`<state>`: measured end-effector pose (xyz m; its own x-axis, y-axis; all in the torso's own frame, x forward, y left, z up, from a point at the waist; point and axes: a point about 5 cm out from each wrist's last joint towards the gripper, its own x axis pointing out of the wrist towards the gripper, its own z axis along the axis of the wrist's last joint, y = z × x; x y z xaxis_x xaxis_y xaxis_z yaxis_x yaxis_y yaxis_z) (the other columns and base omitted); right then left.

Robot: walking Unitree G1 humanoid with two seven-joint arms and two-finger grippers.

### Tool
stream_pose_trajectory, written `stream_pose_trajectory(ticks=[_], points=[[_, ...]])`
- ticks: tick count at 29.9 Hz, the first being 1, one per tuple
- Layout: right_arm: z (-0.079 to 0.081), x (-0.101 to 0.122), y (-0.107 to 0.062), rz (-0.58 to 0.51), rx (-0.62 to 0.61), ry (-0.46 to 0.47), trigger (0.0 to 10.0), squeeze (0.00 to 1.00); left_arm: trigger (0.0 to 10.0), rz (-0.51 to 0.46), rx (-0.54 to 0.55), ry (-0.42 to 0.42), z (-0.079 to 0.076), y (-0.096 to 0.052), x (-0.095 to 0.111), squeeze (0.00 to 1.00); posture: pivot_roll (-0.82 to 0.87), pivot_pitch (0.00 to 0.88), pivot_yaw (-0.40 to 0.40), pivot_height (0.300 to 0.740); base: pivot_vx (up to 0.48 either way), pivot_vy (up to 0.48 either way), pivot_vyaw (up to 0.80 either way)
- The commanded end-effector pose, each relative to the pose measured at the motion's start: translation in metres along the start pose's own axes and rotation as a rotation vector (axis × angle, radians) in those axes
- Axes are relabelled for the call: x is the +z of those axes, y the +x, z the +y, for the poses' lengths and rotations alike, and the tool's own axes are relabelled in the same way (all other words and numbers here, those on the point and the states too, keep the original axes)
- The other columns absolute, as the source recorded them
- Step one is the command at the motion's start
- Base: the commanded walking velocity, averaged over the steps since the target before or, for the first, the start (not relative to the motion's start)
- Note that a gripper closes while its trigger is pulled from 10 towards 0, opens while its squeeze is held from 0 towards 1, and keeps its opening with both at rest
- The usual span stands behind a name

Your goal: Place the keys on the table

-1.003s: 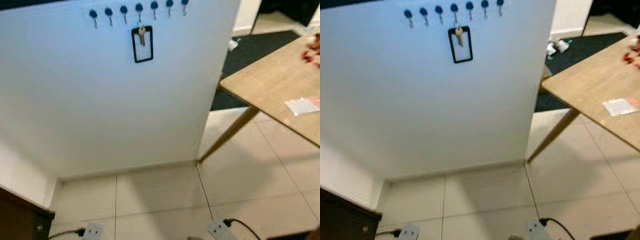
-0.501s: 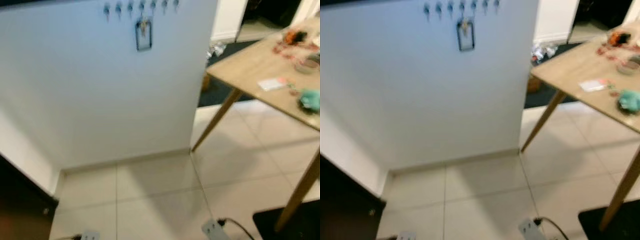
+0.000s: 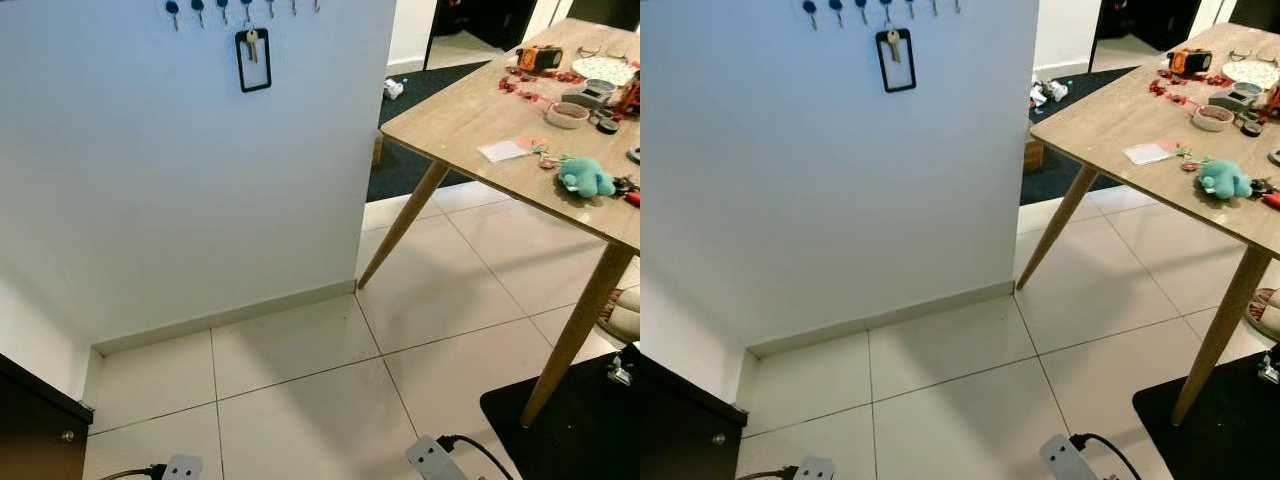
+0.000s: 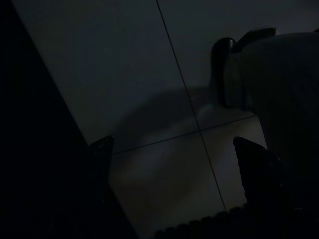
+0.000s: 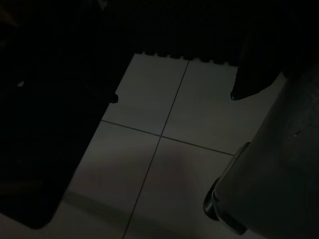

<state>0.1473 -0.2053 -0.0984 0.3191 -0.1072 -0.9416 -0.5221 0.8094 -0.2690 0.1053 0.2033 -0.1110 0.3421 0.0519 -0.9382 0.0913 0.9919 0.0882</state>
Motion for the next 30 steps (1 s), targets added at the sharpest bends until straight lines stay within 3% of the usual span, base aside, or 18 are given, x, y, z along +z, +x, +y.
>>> stream_pose_trajectory(ticks=[1, 30], points=[[0.0195, 0.0060, 0.0004, -0.039, 0.081, 0.016, 10.0, 0.00, 10.0, 0.011, -0.020, 0.007, -0.0056, 0.0000, -0.0040, 0.00, -0.08, 0.067, 0.070, 0.740, 0.000, 0.000, -0.80], [0.0264, 0.0037, 0.0004, -0.037, 0.101, 0.012, 10.0, 0.00, 10.0, 0.009, -0.030, 0.008, -0.0043, -0.0001, -0.0036, 0.00, -0.08, 0.074, 0.084, 0.740, 0.000, 0.000, -0.80]])
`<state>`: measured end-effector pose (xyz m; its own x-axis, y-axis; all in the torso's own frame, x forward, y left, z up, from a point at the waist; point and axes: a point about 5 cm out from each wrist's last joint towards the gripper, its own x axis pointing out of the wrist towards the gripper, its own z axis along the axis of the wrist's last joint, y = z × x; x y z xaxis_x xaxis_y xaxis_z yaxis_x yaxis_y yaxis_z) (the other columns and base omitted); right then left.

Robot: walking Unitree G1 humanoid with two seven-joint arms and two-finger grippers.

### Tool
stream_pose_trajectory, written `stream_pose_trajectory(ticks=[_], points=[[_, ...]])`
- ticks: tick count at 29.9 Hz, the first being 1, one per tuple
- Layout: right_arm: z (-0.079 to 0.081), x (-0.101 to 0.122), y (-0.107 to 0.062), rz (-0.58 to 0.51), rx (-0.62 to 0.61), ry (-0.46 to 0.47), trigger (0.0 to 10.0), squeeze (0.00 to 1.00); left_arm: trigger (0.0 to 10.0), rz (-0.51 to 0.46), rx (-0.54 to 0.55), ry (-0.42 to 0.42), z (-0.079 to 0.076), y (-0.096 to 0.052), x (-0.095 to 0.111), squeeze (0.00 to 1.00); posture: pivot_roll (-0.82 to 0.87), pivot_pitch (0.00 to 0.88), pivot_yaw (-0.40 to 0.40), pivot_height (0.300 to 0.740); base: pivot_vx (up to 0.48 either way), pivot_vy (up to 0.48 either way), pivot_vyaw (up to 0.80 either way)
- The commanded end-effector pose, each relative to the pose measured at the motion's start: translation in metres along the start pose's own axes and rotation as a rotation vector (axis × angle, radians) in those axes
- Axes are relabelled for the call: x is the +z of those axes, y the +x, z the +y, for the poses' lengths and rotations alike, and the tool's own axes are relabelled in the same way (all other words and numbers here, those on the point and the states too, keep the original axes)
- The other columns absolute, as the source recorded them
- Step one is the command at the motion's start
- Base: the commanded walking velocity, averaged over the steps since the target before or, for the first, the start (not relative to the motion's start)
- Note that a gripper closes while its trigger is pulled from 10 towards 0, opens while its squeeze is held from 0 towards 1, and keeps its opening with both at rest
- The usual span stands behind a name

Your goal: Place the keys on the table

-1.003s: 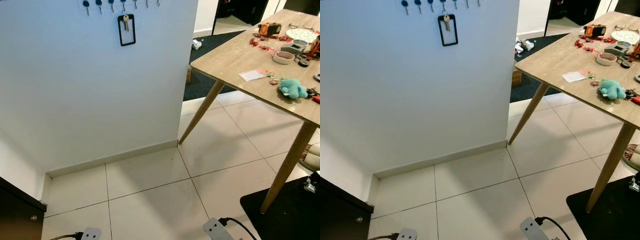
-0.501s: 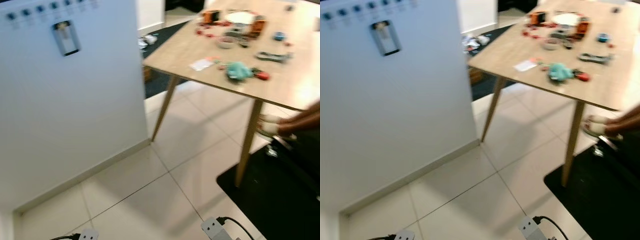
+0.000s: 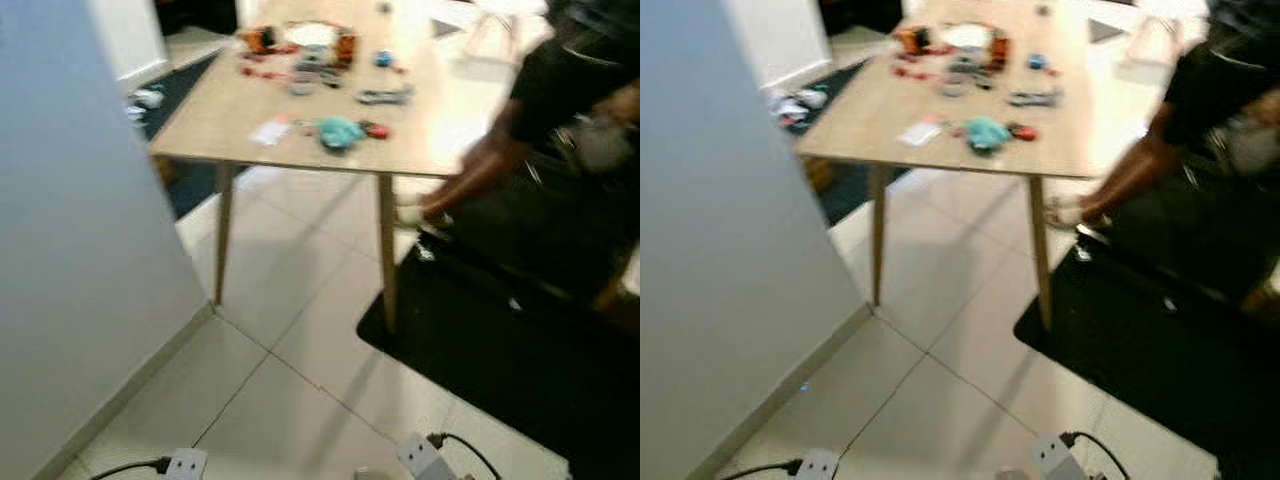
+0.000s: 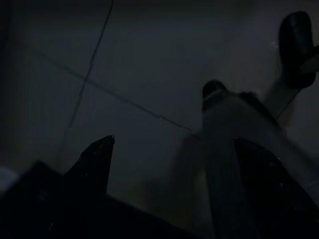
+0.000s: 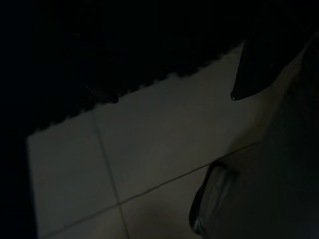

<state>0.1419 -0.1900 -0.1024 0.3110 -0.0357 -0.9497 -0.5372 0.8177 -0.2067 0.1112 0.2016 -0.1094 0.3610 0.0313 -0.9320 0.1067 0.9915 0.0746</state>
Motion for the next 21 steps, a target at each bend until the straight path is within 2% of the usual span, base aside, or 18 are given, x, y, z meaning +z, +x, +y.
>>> stream_pose_trajectory(ticks=[1, 12, 14, 21], points=[[0.006, -0.002, 0.000, -0.001, 0.034, 0.006, 10.0, 0.00, 10.0, 0.028, -0.015, -0.010, -0.004, -0.001, -0.010, 0.00, -0.08, 0.074, 0.084, 0.740, 0.000, 0.000, -0.80], [-0.015, -0.017, -0.003, 0.015, 0.013, 0.006, 10.0, 0.00, 10.0, 0.023, -0.013, -0.028, -0.004, -0.001, -0.010, 0.00, -0.08, 0.076, 0.081, 0.740, 0.000, 0.000, -0.80], [-0.020, -0.021, -0.004, 0.013, 0.004, 0.009, 10.0, 0.00, 10.0, 0.023, -0.016, -0.034, -0.004, -0.001, -0.010, 0.00, -0.08, 0.076, 0.081, 0.740, 0.000, 0.000, 0.00], [-0.021, -0.022, -0.004, 0.013, 0.002, 0.006, 10.0, 0.00, 10.0, 0.022, -0.024, -0.043, -0.005, -0.001, -0.010, 0.00, -0.08, 0.063, 0.081, 0.740, 0.000, 0.000, 0.00]])
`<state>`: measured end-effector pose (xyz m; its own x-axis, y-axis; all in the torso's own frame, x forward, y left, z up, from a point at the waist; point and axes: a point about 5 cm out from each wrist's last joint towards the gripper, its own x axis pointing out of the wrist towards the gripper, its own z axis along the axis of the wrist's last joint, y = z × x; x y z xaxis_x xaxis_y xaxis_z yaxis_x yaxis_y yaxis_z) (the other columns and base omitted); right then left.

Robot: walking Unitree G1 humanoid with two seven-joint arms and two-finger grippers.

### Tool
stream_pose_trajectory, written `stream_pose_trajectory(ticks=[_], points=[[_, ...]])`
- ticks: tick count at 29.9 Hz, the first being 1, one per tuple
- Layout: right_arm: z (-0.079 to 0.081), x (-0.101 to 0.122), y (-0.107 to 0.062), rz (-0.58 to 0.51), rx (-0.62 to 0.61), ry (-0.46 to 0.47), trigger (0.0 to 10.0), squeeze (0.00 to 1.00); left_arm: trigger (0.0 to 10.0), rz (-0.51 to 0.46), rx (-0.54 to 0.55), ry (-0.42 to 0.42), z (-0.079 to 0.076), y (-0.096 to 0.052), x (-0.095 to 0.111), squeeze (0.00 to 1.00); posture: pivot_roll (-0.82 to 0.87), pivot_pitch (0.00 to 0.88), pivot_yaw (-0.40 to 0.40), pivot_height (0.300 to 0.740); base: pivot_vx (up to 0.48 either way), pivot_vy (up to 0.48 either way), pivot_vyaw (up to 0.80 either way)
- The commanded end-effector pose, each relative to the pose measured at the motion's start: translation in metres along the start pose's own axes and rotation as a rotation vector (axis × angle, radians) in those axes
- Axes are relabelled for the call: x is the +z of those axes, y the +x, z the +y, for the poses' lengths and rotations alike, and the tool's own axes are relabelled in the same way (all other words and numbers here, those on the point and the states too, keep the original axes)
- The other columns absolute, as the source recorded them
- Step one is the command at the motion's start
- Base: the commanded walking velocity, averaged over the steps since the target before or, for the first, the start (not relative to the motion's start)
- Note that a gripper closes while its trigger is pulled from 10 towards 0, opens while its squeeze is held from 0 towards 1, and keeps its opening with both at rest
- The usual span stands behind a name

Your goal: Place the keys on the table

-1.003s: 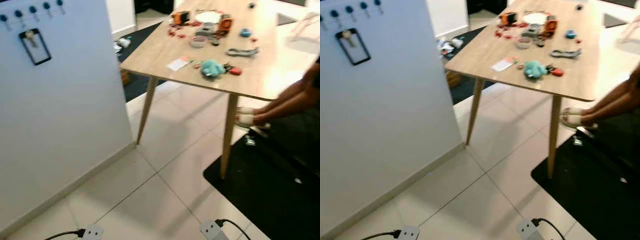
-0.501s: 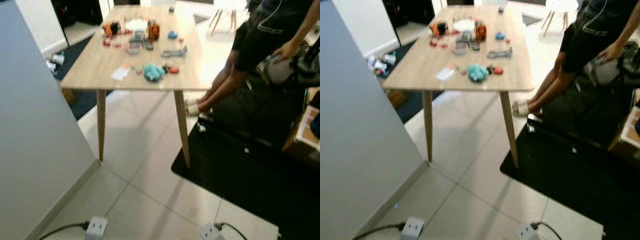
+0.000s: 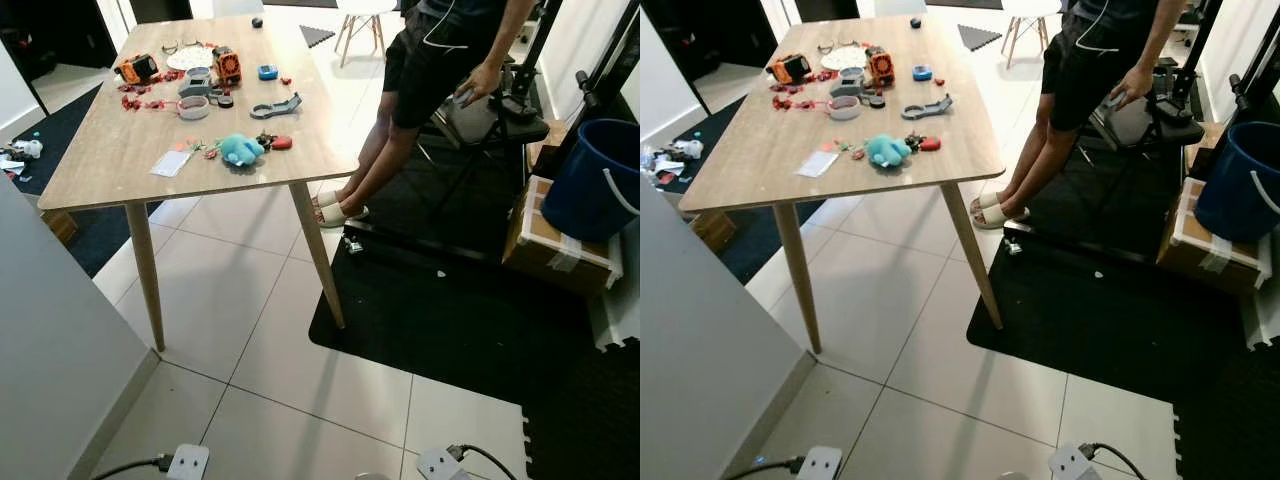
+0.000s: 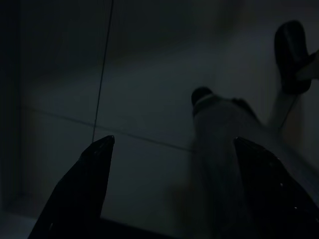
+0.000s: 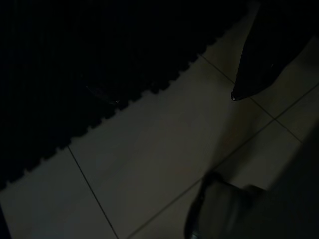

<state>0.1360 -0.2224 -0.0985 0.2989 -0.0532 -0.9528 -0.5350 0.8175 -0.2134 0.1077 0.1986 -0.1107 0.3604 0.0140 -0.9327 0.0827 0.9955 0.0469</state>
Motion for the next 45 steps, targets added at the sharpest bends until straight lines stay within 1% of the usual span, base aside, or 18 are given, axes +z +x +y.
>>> stream_pose_trajectory(ticks=[1, 3, 9, 13, 19, 22, 23, 26, 29, 32, 35, 38, 41, 42, 44, 45], points=[[0.004, 0.001, 0.001, -0.008, 0.010, 0.003, 10.0, 0.00, 10.0, 0.023, -0.010, -0.012, -0.002, -0.001, -0.007, 0.00, -0.08, 0.063, 0.081, 0.740, 0.000, 0.000, 0.00], [0.005, 0.001, 0.001, -0.009, 0.011, 0.001, 10.0, 0.00, 10.0, 0.023, -0.012, -0.010, -0.002, -0.001, -0.007, 0.00, -0.08, 0.063, 0.081, 0.740, 0.000, 0.000, 0.00], [0.012, 0.006, 0.002, -0.016, 0.017, -0.004, 10.0, 0.00, 10.0, 0.026, -0.021, -0.017, -0.003, 0.000, -0.007, 0.00, -0.08, 0.058, 0.078, 0.740, 0.325, 0.000, 0.00], [0.019, 0.010, 0.003, -0.021, 0.025, -0.004, 10.0, 0.00, 10.0, 0.030, -0.026, -0.016, -0.003, -0.001, -0.007, 0.00, -0.09, 0.063, 0.077, 0.740, 0.348, 0.000, 0.00], [0.027, 0.010, 0.003, -0.019, 0.035, -0.001, 10.0, 0.00, 10.0, 0.033, -0.035, -0.022, -0.004, -0.001, -0.008, 0.00, -0.08, 0.069, 0.079, 0.740, 0.349, 0.000, 0.00], [0.030, 0.005, 0.003, -0.013, 0.039, 0.005, 10.0, 0.00, 10.0, 0.034, -0.036, -0.021, -0.004, -0.001, -0.008, 0.00, -0.08, 0.069, 0.079, 0.740, 0.349, 0.000, 0.00], [0.028, 0.002, 0.003, -0.010, 0.038, 0.007, 10.0, 0.00, 10.0, 0.034, -0.036, -0.022, -0.004, -0.001, -0.008, 0.00, -0.09, 0.074, 0.079, 0.740, 0.345, 0.000, 0.00], [0.016, -0.010, 0.001, 0.007, 0.028, 0.010, 10.0, 0.00, 10.0, 0.034, -0.036, -0.023, -0.004, -0.001, -0.009, 0.00, -0.09, 0.074, 0.079, 0.740, 0.340, 0.000, 0.00], [0.013, -0.014, 0.000, 0.012, 0.026, 0.007, 10.0, 0.00, 10.0, 0.034, -0.037, -0.022, -0.004, -0.001, -0.009, 0.00, -0.09, 0.074, 0.079, 0.740, 0.337, 0.000, 0.00], [0.006, -0.020, -0.001, 0.023, 0.024, 0.005, 10.0, 0.00, 10.0, 0.034, -0.037, -0.020, -0.003, -0.001, -0.008, 0.00, -0.09, 0.076, 0.081, 0.740, 0.336, 0.000, -0.80], [0.008, -0.017, -0.001, 0.019, 0.026, 0.007, 10.0, 0.00, 10.0, 0.033, -0.037, -0.019, -0.003, -0.001, -0.008, 0.00, -0.09, 0.076, 0.084, 0.740, 0.326, 0.000, -0.80], [0.015, -0.009, 0.001, 0.003, 0.026, 0.017, 10.0, 0.00, 10.0, 0.032, -0.036, -0.020, -0.003, -0.001, -0.008, 0.00, -0.09, 0.076, 0.084, 0.740, 0.312, 0.000, -0.80], [0.026, 0.004, 0.003, -0.023, 0.032, 0.014, 10.0, 0.00, 10.0, 0.032, -0.026, -0.021, -0.002, -0.001, -0.008, 0.00, -0.09, 0.075, 0.084, 0.740, 0.194, 0.000, 0.00], [0.028, 0.007, 0.003, -0.029, 0.034, 0.013, 10.0, 0.00, 10.0, 0.032, -0.023, -0.019, -0.002, -0.001, -0.008, 0.00, -0.09, 0.075, 0.084, 0.740, 0.000, 0.000, 0.00], [0.028, 0.007, 0.003, -0.029, 0.034, 0.013, 10.0, 0.00, 10.0, 0.032, -0.023, -0.019, -0.002, -0.001, -0.008, 0.00, -0.09, 0.075, 0.084, 0.740, 0.000, 0.000, 0.00], [0.032, 0.012, 0.004, -0.040, 0.037, 0.014, 10.0, 0.00, 10.0, 0.031, -0.020, -0.020, -0.002, -0.001, -0.008, 0.00, -0.09, 0.075, 0.084, 0.740, 0.000, 0.000, 0.00]])
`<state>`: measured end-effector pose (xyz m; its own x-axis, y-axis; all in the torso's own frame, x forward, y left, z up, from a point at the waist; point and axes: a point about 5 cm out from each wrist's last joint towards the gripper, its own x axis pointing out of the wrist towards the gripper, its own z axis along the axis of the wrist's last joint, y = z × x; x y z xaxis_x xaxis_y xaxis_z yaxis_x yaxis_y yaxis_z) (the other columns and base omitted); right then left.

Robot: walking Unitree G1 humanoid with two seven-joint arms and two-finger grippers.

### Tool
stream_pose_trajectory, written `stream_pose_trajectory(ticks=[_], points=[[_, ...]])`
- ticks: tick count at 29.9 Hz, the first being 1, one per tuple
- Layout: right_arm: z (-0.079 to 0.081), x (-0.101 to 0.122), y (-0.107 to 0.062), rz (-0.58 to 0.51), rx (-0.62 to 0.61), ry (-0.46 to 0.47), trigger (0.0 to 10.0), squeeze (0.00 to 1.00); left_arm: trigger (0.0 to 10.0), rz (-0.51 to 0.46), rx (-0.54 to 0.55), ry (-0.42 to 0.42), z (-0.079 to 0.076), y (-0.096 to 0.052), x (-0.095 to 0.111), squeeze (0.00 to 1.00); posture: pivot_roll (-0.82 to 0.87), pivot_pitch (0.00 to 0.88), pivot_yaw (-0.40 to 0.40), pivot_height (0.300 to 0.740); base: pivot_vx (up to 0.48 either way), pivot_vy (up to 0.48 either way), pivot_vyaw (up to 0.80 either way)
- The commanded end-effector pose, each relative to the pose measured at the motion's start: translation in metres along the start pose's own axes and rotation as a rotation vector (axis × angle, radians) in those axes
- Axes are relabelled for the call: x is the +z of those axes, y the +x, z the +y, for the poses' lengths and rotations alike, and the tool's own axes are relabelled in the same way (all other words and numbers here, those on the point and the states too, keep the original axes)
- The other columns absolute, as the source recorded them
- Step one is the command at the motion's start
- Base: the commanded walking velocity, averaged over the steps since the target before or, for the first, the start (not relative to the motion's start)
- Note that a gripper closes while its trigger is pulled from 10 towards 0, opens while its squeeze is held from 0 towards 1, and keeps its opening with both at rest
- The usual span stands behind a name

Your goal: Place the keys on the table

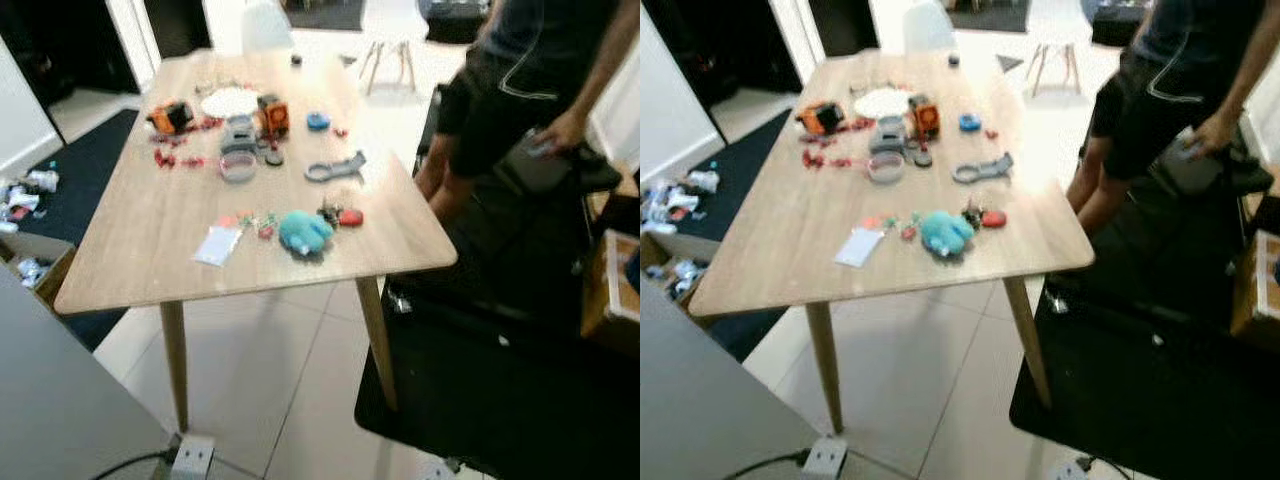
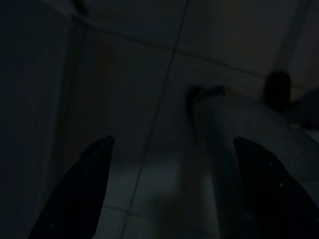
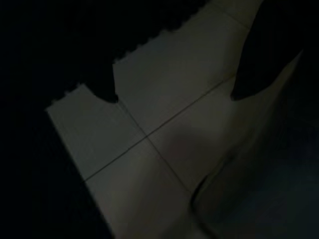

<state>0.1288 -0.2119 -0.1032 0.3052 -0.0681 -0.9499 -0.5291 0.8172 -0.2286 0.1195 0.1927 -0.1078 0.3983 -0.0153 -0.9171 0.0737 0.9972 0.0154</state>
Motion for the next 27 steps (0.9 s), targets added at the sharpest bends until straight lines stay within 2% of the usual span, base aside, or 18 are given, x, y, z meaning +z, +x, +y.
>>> stream_pose_trajectory(ticks=[1, 6, 10, 12, 18, 22, 23, 25, 26, 27], points=[[0.020, 0.014, 0.002, -0.046, 0.054, 0.014, 10.0, 0.00, 10.0, 0.074, 0.007, -0.002, 0.003, -0.003, -0.020, 0.00, -0.09, 0.072, 0.086, 0.740, 0.000, 0.000, 0.00], [0.015, 0.013, 0.001, -0.047, 0.048, 0.013, 10.0, 0.00, 10.0, 0.073, 0.008, -0.003, 0.003, -0.003, -0.019, 0.00, -0.09, 0.072, 0.086, 0.740, 0.000, 0.000, 0.00], [-0.013, -0.005, -0.002, -0.022, 0.009, 0.024, 10.0, 0.00, 10.0, 0.071, 0.009, -0.005, 0.003, -0.003, -0.019, 0.00, -0.09, 0.069, 0.085, 0.740, 0.000, 0.000, 0.00], [-0.019, -0.008, -0.003, -0.020, -0.004, 0.032, 10.0, 0.00, 10.0, 0.071, 0.009, -0.006, 0.003, -0.003, -0.019, 0.00, -0.09, 0.069, 0.085, 0.740, 0.000, 0.000, 0.00], [-0.026, -0.006, -0.004, -0.029, -0.059, 0.059, 10.0, 0.00, 10.0, 0.070, 0.010, -0.004, 0.003, -0.003, -0.019, 0.00, -0.09, 0.069, 0.085, 0.740, 0.000, 0.000, 0.00], [-0.033, 0.004, -0.004, -0.063, -0.106, 0.084, 10.0, 0.00, 10.0, 0.072, 0.010, -0.002, 0.003, -0.003, -0.019, 0.00, -0.09, 0.069, 0.085, 0.740, 0.000, 0.000, 0.00], [-0.043, 0.011, -0.005, -0.078, -0.161, 0.080, 10.0, 0.00, 10.0, 0.072, 0.009, -0.001, 0.003, -0.003, -0.019, 0.00, -0.09, 0.069, 0.085, 0.740, 0.000, 0.000, 0.00], [-0.068, 0.025, -0.011, -0.113, -0.288, 0.130, 10.0, 0.00, 10.0, 0.074, 0.006, 0.001, 0.003, -0.003, -0.019, 0.00, -0.09, 0.069, 0.085, 0.740, 0.000, 0.000, 0.00], [-0.068, 0.025, -0.011, -0.113, -0.288, 0.130, 10.0, 0.00, 10.0, 0.074, 0.006, 0.001, 0.003, -0.003, -0.019, 0.00, -0.09, 0.069, 0.085, 0.740, 0.000, 0.000, 0.00], [-0.097, 0.038, -0.019, -0.154, -0.403, 0.191, 10.0, 0.00, 10.0, 0.074, 0.003, 0.003, 0.003, -0.003, -0.019, 0.00, -0.10, 0.073, 0.090, 0.740, 0.000, 0.000, 0.00]])
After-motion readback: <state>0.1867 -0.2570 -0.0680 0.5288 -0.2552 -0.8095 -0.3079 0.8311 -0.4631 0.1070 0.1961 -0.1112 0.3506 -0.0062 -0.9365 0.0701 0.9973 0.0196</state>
